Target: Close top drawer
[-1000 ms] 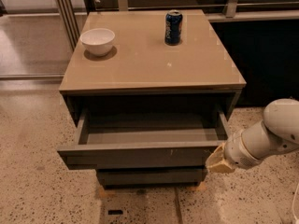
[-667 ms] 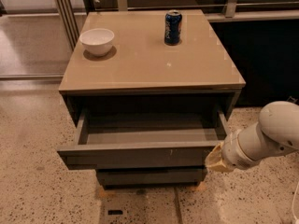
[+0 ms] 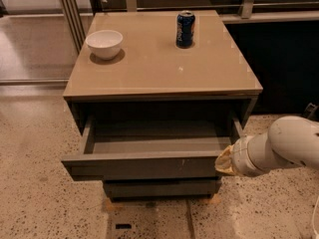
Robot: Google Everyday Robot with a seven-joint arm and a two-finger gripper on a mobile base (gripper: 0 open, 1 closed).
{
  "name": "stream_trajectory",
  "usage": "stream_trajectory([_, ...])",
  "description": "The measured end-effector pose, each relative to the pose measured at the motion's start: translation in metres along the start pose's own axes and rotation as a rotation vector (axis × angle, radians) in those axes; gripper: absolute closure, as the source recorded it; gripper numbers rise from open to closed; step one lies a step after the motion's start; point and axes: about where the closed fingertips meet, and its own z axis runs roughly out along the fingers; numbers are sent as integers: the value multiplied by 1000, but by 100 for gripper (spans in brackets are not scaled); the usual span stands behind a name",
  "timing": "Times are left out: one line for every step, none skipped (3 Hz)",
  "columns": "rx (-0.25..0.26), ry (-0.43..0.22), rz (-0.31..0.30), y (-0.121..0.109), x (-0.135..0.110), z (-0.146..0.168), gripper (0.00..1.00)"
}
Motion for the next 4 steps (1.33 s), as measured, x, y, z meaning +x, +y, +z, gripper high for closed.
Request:
stream_trajectory([49,-31,-50,-14,1,8,100])
stream_trajectory([95,-67,-80,-27,6,14,100])
stream_trajectory([161,-104,-111,-41,11,16,100])
stream_trajectory([242,-131,-134,-56,14,17,100])
